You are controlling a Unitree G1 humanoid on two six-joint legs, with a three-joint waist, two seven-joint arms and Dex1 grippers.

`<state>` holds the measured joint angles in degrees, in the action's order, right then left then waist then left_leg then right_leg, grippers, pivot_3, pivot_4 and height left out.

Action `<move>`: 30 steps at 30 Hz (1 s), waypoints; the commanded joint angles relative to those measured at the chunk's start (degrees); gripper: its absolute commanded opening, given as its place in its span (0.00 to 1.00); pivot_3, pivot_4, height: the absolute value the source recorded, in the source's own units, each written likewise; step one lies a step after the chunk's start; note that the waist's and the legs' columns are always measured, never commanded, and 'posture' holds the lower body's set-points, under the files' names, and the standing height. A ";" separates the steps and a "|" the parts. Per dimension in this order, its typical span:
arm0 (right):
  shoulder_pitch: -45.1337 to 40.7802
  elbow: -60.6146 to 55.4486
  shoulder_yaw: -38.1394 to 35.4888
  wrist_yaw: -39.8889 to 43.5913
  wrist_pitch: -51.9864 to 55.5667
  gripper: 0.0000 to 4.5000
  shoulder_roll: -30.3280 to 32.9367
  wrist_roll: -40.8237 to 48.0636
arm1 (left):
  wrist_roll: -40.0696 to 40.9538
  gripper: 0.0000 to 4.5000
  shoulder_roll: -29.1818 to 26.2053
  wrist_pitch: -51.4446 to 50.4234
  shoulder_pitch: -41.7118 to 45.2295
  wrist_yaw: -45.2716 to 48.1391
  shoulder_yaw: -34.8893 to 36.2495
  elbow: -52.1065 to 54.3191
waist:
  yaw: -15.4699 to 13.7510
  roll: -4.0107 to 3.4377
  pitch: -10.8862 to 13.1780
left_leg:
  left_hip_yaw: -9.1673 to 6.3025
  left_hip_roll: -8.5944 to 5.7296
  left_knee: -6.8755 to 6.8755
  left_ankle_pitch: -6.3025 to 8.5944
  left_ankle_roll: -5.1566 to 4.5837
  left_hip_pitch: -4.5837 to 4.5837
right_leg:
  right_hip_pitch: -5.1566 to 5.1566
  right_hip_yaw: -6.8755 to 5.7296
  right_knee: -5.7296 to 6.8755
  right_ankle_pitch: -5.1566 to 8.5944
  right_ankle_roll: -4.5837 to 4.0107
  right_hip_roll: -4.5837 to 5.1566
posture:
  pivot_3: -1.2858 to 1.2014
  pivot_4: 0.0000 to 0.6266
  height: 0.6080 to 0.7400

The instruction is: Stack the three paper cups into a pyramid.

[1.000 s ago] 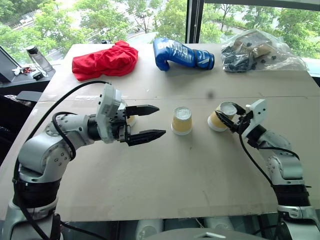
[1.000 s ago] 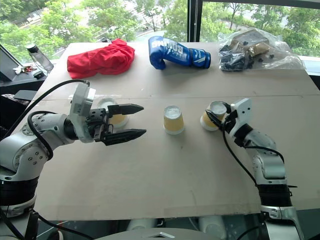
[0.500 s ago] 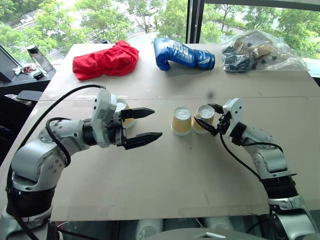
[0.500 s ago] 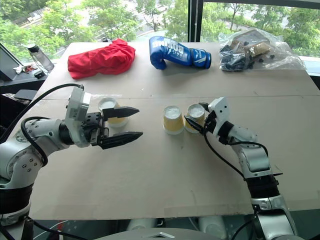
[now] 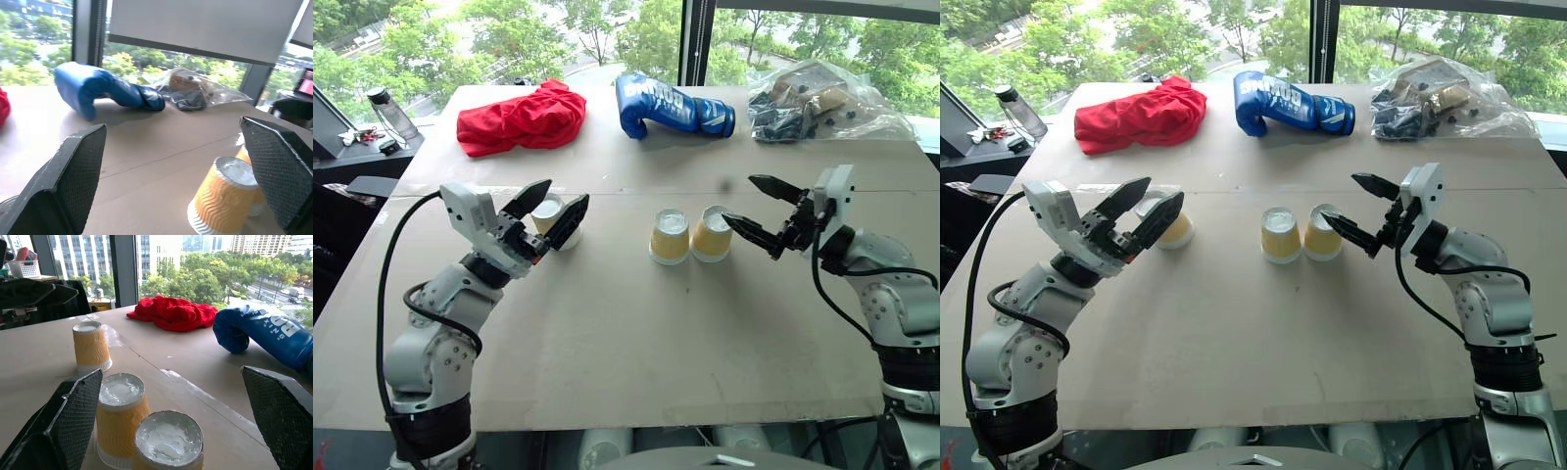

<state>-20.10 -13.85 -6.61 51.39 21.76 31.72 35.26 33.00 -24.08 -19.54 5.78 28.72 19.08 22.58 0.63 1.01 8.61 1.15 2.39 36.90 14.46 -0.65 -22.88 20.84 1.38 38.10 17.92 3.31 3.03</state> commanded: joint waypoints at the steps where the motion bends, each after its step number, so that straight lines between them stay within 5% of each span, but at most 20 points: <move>1: -0.15 -4.32 -1.86 4.65 0.60 1.00 1.93 4.80 | -8.86 1.00 1.21 5.94 -0.16 -4.58 -2.35 -3.12 | -0.01 0.03 -0.02 | -0.02 0.00 0.00 0.00 0.00 0.00 | -0.02 -0.01 0.00 0.00 0.00 0.00 | 0.52 0.24 1.00; 9: 0.09 -7.40 -1.32 5.45 2.49 1.00 3.81 6.69 | -17.14 1.00 1.50 7.68 1.27 -8.73 -5.65 -9.63 | -0.02 0.05 -0.02 | -0.06 0.02 0.04 0.01 -0.01 -0.02 | -0.05 -0.06 -0.01 0.00 0.00 0.05 | 0.52 0.24 1.00; 23: 0.86 -8.16 -0.97 4.33 1.12 1.00 3.38 5.33 | -15.45 1.00 3.02 6.70 5.90 -6.59 -7.19 -14.70 | -0.06 0.05 -0.02 | -0.08 0.01 0.06 0.00 0.00 -0.04 | -0.05 -0.12 -0.01 0.00 0.01 0.07 | 0.52 0.24 1.00; 28: 1.55 -8.09 -1.54 4.28 0.84 1.00 3.36 5.67 | -16.00 0.54 3.00 6.37 6.17 -7.29 -7.20 -14.05 | 0.03 0.05 -0.02 | -0.08 0.01 0.06 0.00 0.00 -0.04 | -0.05 -0.11 -0.01 0.00 0.01 0.06 | 0.52 0.24 1.00; 30: 2.00 -7.86 -2.01 4.32 0.50 1.00 3.61 5.52 | -15.48 0.54 2.96 5.93 6.81 -7.25 -7.22 -13.49 | -0.01 0.05 -0.02 | -0.09 0.01 0.06 0.00 0.00 -0.04 | -0.05 -0.12 -0.01 0.00 0.01 0.06 | 0.52 0.24 1.00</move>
<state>-18.25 -20.09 -7.13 55.77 23.41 35.04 40.50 17.01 -20.76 -13.82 11.28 21.54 11.25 6.86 0.61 1.06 8.59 1.05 2.40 36.96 14.46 -0.65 -22.92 20.79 1.25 38.09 17.92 3.32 3.09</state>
